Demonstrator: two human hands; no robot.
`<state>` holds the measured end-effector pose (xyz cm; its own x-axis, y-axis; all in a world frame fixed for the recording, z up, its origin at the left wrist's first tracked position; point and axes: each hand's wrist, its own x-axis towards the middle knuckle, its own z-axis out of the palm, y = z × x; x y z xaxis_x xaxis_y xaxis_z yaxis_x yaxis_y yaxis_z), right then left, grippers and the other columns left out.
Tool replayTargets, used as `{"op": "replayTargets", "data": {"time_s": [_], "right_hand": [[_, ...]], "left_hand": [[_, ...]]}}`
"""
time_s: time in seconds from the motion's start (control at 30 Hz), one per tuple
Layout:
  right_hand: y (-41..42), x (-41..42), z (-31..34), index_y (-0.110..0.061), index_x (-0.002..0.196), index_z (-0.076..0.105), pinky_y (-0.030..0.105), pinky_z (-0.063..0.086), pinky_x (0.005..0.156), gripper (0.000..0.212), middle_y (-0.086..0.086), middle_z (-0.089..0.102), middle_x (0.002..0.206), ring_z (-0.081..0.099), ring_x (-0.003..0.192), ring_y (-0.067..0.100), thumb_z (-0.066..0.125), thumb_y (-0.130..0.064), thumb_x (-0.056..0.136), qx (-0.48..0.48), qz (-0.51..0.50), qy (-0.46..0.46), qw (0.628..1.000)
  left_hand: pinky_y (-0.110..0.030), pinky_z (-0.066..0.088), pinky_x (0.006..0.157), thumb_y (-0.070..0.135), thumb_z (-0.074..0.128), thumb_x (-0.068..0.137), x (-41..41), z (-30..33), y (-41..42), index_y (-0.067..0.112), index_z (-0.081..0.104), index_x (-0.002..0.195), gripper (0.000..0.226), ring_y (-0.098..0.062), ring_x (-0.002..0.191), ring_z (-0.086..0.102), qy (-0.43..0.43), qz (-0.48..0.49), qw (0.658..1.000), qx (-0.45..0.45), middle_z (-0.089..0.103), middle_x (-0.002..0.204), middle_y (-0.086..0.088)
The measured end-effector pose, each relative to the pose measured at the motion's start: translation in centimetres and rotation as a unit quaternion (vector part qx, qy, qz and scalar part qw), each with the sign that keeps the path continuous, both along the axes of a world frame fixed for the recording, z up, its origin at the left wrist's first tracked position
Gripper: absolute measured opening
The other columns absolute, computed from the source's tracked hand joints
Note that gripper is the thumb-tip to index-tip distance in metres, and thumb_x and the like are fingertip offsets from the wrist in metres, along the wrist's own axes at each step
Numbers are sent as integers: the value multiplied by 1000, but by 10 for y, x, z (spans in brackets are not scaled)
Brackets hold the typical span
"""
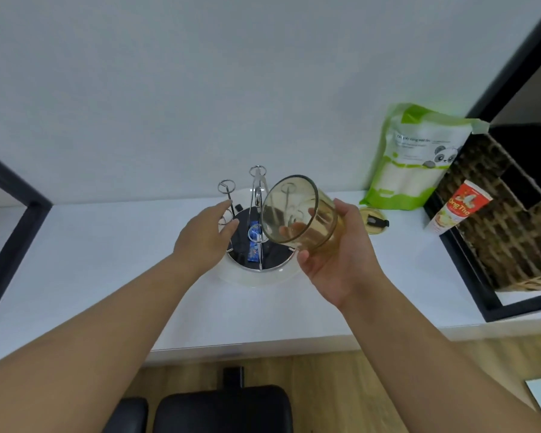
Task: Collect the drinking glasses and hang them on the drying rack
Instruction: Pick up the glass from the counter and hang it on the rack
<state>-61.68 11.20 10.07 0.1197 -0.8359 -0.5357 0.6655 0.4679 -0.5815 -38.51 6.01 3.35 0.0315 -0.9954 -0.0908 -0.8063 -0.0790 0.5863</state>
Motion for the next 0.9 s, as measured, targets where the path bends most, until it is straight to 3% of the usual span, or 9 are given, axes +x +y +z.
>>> {"op": "replayTargets", "data": {"time_s": [0.1, 0.23, 0.33, 0.37, 0.43, 0.5, 0.57, 0.73, 0.9], "right_hand": [[-4, -6, -7, -22, 95, 74, 28, 51, 46, 27, 8, 76, 90, 68, 75, 26, 66, -47, 92, -15, -23, 56, 998], [-14, -8, -8, -26, 100, 69, 36, 56, 49, 20, 1, 71, 85, 71, 73, 27, 70, -41, 87, -127, -51, 254, 957], [-17, -6, -4, -41, 106, 66, 37, 60, 69, 26, -16, 68, 90, 68, 78, 12, 74, -47, 82, -251, -51, 464, 848], [-18, -5, -2, -42, 112, 64, 28, 57, 77, 33, -18, 65, 97, 66, 84, 8, 74, -50, 82, -295, -43, 522, 799], [-20, 1, 3, -43, 125, 60, 15, 47, 76, 47, -17, 58, 108, 62, 93, 3, 72, -54, 81, -361, -6, 612, 703], [-23, 12, 6, -42, 135, 54, 24, 44, 68, 57, -12, 54, 114, 60, 88, 7, 71, -56, 83, -398, 48, 681, 613], [-24, 24, 3, -37, 145, 49, 30, 44, 64, 65, -6, 55, 117, 63, 83, 17, 73, -53, 87, -412, 93, 717, 554], [-25, 37, -13, -33, 157, 38, 36, 53, 64, 80, 2, 58, 122, 65, 86, 27, 75, -48, 88, -392, 153, 730, 539], [-25, 48, -32, -39, 161, 25, 40, 56, 69, 94, 1, 59, 121, 65, 89, 27, 80, -46, 84, -362, 176, 733, 549]], "left_hand": [[-35, 41, 103, 45, 55, 104, -3, -5, 2, 26, 50, 152, 52, -22, 132, 55, 8, 18, 1000, -22, 61, 143, 0], [-36, 41, 106, 48, 52, 105, 1, -9, 4, 29, 44, 156, 55, -20, 134, 53, 17, 11, 1000, -18, 59, 146, 3], [-33, 38, 104, 50, 46, 106, 4, -10, 4, 32, 39, 159, 56, -18, 136, 50, 17, 0, 1000, -9, 56, 148, 4], [-31, 38, 103, 50, 43, 107, 5, -11, 4, 33, 38, 159, 55, -18, 137, 50, 23, 0, 1000, -8, 56, 149, 4], [-30, 37, 102, 46, 39, 109, 4, -13, 4, 32, 40, 159, 51, -17, 137, 50, 41, 3, 999, -11, 56, 149, 5], [-29, 37, 100, 41, 36, 111, 5, -13, 4, 32, 43, 157, 47, -16, 135, 51, 52, 2, 998, -20, 58, 147, 6], [-27, 35, 93, 38, 35, 112, 5, -12, 4, 31, 47, 153, 44, -17, 129, 53, 53, -2, 998, -29, 62, 142, 4], [-32, 37, 109, 39, 33, 112, 5, -10, 2, 24, 40, 159, 50, -20, 140, 48, 50, -12, 999, -19, 54, 153, 3], [-40, 40, 111, 42, 31, 112, 7, -11, 0, 25, 36, 161, 52, -21, 138, 50, 44, -21, 999, -12, 54, 152, 2]]}}
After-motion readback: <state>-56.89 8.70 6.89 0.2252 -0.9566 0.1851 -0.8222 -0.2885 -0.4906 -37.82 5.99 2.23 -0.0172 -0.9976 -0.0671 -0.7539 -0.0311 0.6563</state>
